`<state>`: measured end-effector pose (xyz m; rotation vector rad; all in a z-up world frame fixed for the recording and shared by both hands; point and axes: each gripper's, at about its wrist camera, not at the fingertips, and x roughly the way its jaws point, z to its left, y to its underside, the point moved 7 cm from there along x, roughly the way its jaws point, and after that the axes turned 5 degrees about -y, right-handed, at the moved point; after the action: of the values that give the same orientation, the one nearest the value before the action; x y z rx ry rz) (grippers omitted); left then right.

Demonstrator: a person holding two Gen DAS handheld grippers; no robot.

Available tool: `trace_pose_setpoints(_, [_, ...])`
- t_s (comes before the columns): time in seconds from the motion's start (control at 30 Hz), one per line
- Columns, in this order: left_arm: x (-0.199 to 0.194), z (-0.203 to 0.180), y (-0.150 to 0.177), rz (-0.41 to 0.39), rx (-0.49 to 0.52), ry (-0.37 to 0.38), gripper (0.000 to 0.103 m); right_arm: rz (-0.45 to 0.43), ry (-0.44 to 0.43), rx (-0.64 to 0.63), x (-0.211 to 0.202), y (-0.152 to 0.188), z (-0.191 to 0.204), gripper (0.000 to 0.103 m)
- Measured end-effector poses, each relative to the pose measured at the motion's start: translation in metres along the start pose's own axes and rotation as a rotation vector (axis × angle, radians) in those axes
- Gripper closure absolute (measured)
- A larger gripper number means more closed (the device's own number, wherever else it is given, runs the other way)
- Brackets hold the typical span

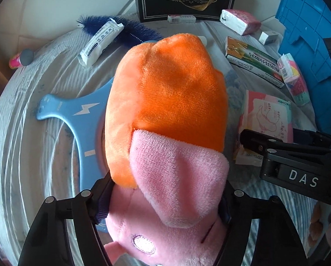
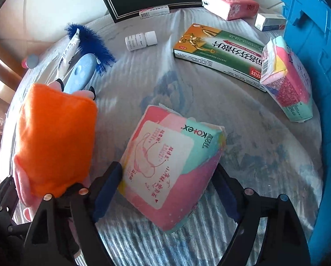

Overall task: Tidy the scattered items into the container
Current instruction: 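Grasp the pig plush with the left gripper while the right grasps a Kotex pad pack, then lift the pig plush and Kotex pack and carry them over the crate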

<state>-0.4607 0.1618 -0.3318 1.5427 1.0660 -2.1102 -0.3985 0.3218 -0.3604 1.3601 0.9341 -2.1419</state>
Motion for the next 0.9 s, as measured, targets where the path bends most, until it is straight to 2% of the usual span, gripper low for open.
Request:
trace_pose_setpoints(0.17, [-0.032, 0.016, -0.003, -0.067, -0.033, -0.018, 0.030, -0.061, -0.004, -0.034, -0.033, 0.004, 0.009, 0.030])
trace_pose_setpoints(0.33, [-0.078, 0.030, -0.003, -0.157, -0.041, -0.038, 0.029, -0.184, 0.003, -0.106, -0.092, 0.007, 0.036, 0.030])
trace_pose_setpoints(0.67, [-0.198, 0.045, -0.011, -0.411, -0.014, -0.023, 0.029, -0.479, 0.071, -0.171, -0.247, 0.019, 0.087, 0.030])
trace_pose_setpoints(0.9, [-0.278, 0.010, -0.028, -0.558, 0.065, 0.044, 0.029, -0.658, 0.171, -0.123, -0.366, 0.028, 0.063, 0.030])
